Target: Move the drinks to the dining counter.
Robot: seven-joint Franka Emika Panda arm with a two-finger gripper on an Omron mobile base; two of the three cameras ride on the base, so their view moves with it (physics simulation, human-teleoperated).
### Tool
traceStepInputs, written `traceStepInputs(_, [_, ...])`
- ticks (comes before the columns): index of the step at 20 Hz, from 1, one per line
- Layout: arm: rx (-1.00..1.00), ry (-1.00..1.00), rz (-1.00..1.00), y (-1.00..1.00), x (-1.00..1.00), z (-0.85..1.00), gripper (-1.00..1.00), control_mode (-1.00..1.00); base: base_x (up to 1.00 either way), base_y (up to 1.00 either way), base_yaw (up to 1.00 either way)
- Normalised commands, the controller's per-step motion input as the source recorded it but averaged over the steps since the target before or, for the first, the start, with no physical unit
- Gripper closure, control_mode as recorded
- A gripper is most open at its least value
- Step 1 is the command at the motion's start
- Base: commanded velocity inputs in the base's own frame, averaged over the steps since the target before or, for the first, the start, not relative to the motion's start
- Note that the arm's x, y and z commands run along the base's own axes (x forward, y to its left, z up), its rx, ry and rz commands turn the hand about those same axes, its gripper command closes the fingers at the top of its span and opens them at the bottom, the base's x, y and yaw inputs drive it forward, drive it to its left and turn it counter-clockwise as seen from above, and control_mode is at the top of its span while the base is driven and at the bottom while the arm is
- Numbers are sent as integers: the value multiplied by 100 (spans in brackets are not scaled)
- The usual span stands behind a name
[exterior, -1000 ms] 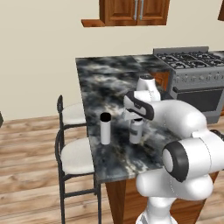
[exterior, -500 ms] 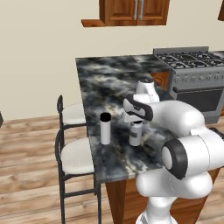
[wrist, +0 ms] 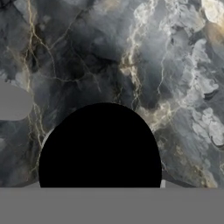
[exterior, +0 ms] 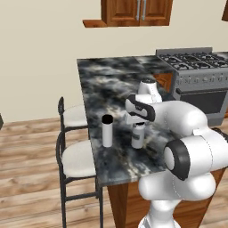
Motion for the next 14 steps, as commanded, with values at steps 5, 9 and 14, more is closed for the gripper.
traceStepInputs(5, [0, 0, 0, 0, 0, 10, -100, -100, 0, 0, 0])
traceStepInputs(9, [0, 0, 0, 0, -12, 54, -100, -100, 0, 0, 0])
traceStepInputs(14, [0, -2, 0, 0, -31, 66, -100, -100, 0, 0, 0])
